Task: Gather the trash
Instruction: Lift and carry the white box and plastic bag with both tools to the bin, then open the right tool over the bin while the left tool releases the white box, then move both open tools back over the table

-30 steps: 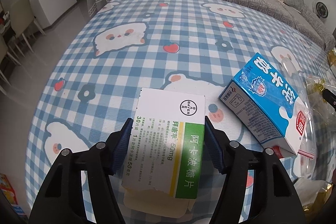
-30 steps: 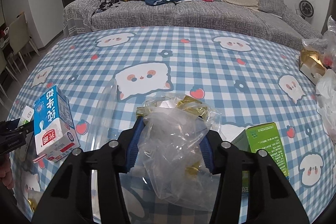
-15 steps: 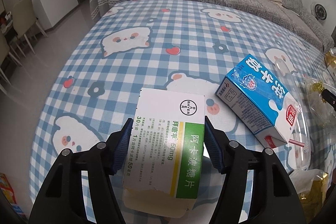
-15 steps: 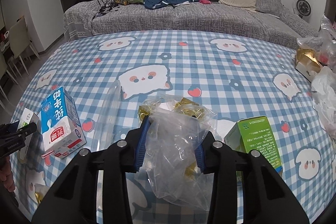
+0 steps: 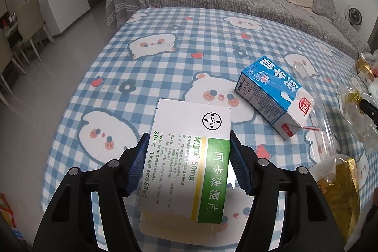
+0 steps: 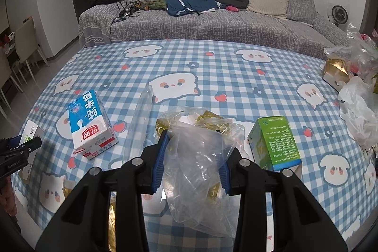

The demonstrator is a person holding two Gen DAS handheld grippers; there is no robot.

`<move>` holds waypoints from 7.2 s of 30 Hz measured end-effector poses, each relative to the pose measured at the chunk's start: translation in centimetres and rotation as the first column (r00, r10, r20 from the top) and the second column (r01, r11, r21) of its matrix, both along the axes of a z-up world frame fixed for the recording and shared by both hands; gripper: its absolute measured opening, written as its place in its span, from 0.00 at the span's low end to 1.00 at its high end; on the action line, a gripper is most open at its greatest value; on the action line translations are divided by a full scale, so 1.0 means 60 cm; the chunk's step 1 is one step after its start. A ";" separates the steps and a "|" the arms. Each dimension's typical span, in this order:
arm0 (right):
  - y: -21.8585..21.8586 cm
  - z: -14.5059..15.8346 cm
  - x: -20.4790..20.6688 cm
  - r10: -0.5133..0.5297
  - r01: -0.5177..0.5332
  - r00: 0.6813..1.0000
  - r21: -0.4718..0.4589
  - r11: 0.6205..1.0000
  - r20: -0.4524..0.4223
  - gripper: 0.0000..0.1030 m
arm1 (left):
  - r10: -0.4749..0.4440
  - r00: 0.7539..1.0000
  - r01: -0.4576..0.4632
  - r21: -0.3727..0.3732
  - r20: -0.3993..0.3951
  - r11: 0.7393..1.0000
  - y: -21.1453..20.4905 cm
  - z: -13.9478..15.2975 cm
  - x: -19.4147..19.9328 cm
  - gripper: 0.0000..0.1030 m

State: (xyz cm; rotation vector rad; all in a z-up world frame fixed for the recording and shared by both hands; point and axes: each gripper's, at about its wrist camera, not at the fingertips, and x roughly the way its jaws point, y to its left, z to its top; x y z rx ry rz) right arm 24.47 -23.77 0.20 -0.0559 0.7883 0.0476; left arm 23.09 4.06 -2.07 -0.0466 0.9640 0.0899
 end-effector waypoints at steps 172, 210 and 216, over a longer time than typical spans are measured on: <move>-0.141 -0.338 -0.578 -0.159 0.161 0.968 -0.006 0.987 -0.195 0.93 | -0.180 0.976 0.183 0.009 -0.121 0.983 -0.283 -0.275 -0.524 0.85; -0.099 -0.032 -0.489 -0.101 0.105 0.991 -0.042 0.994 0.089 0.93 | -0.115 0.992 0.117 -0.024 0.049 0.993 -0.245 0.005 -0.427 0.94; -0.106 -0.002 -0.448 -0.097 0.103 0.989 -0.051 0.993 0.115 0.93 | -0.109 0.993 0.111 -0.034 0.054 0.993 -0.251 0.026 -0.386 0.94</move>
